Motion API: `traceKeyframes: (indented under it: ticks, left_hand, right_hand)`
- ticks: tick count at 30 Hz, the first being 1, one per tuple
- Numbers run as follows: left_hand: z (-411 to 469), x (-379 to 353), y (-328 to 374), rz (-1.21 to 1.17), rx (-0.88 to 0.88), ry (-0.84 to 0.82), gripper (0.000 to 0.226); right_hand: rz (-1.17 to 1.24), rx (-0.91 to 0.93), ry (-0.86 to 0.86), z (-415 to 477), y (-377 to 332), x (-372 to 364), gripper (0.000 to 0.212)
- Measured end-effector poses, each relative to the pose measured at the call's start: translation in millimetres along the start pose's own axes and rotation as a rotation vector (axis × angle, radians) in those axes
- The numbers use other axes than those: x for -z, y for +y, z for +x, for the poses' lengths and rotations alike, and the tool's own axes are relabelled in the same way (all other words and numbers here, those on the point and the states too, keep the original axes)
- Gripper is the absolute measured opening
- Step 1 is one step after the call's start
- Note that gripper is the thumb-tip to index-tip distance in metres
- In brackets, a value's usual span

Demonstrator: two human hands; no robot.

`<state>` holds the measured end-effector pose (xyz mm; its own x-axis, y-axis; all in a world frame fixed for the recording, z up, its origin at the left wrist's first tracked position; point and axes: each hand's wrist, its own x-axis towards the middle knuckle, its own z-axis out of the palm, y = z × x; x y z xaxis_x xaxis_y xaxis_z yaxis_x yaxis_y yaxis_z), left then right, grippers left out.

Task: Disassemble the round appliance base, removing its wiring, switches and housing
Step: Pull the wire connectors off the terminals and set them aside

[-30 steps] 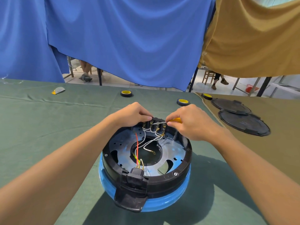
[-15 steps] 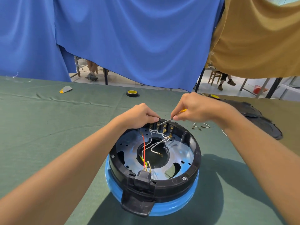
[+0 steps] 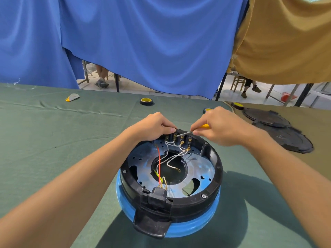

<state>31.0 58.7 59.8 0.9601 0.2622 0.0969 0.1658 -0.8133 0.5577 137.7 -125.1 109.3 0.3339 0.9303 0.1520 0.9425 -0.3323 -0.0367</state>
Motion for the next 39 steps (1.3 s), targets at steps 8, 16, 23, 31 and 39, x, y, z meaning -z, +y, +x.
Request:
traceKeyframes:
  ticks: [8,16,23,31,39]
  left_hand:
    - [-0.5,-0.9,0.1,0.006,0.017,0.024,0.025]
    - [2.4,-1.3,-1.9,-0.007,0.013,0.019,0.025]
    - [3.8,-0.3,-4.0,-0.003,0.013,0.020,0.027]
    - [4.0,-0.3,-4.8,-0.009,0.001,0.012,0.026]
    - [2.8,-0.5,-3.8,0.000,-0.006,0.011,0.026]
  right_hand:
    - [-0.357,0.108,0.090,-19.8,-23.7,-9.9,0.024]
    - [-0.263,0.053,0.003,1.3,-16.5,4.6,0.022]
    - [-0.083,0.043,-0.310,51.1,-5.0,36.5,0.014]
    - [0.109,-0.001,-0.412,62.5,14.6,36.6,0.011]
    - [0.117,-0.021,-0.094,13.7,13.3,4.7,0.012]
